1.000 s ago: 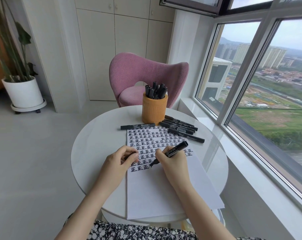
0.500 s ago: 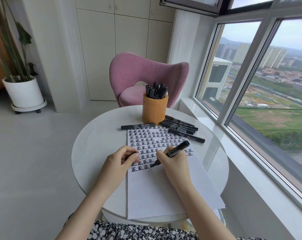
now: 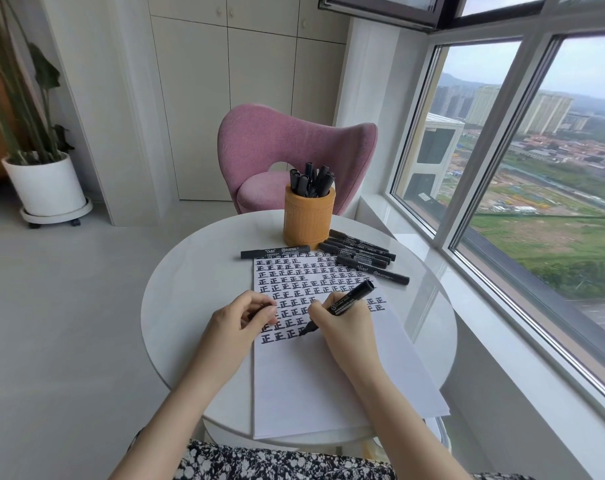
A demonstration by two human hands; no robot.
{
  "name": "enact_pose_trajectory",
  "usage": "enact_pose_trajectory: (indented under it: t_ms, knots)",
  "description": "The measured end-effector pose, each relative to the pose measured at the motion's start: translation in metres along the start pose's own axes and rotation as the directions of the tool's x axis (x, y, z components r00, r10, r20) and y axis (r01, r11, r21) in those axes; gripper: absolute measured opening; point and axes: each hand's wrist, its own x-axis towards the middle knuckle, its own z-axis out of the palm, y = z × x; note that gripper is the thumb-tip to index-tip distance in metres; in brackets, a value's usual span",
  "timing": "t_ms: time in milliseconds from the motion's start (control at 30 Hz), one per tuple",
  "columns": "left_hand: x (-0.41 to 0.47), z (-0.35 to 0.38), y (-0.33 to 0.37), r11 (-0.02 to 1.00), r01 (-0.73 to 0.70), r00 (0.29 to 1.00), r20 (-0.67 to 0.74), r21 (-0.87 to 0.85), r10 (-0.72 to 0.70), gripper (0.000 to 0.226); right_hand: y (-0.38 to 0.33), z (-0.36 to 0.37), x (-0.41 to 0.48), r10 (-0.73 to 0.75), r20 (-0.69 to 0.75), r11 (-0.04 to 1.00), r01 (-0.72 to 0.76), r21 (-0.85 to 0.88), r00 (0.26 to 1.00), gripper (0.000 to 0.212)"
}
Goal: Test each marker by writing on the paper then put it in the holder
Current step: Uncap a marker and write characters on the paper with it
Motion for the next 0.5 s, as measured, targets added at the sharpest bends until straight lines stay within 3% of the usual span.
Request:
enact_pose_trajectory:
  t_ms: [500]
  knots:
    - [-0.0003, 0.0002, -0.0013, 1.000, 0.006, 1.000, 0.007, 0.008, -0.006, 0.008, 0.0000, -0.0034, 0.0004, -0.017, -0.035, 0.999, 0.018, 0.036, 0.999, 0.027]
